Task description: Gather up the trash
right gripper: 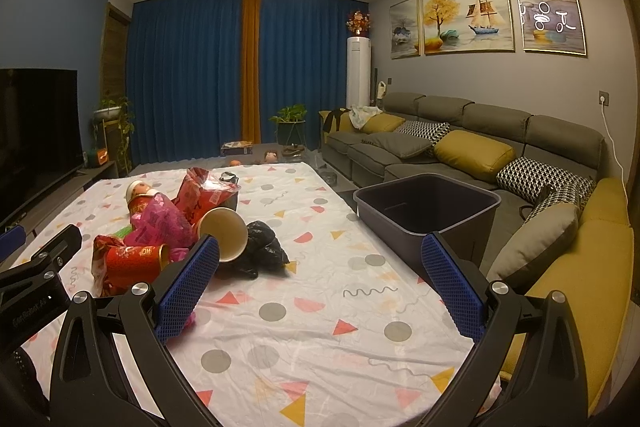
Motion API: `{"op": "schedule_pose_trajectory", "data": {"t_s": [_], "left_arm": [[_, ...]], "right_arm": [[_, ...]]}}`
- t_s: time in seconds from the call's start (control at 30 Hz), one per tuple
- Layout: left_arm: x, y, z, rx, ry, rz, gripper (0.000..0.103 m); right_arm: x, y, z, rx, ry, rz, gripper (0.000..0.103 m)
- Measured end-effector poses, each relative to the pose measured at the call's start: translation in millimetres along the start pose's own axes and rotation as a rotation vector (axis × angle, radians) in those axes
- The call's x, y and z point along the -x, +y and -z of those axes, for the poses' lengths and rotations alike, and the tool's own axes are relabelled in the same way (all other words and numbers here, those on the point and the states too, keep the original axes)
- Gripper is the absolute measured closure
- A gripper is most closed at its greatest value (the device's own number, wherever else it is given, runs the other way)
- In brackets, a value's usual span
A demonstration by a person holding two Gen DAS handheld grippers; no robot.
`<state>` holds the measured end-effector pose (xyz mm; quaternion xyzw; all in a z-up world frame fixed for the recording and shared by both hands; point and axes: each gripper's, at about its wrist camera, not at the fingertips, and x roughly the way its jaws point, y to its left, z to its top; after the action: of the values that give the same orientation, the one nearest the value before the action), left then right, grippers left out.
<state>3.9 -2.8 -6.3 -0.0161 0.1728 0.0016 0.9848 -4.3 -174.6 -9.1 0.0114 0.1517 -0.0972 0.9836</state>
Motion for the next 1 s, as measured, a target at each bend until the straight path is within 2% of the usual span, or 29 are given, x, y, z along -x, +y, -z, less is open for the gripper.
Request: {"op": "schedule_pose_trajectory", "data": {"t_s": [0.27,1.0], "left_arm": [[-3,-4,15,0.0,0.002,-0.005,0.01],[-9,13,14,0.002,0.012,-0.011,0.01]], "right_arm": [[0,0,1,0.0,0.001,-0.003,0.005],[-3,0,4,-0.007,-0.001,-0.028,0.005]]}}
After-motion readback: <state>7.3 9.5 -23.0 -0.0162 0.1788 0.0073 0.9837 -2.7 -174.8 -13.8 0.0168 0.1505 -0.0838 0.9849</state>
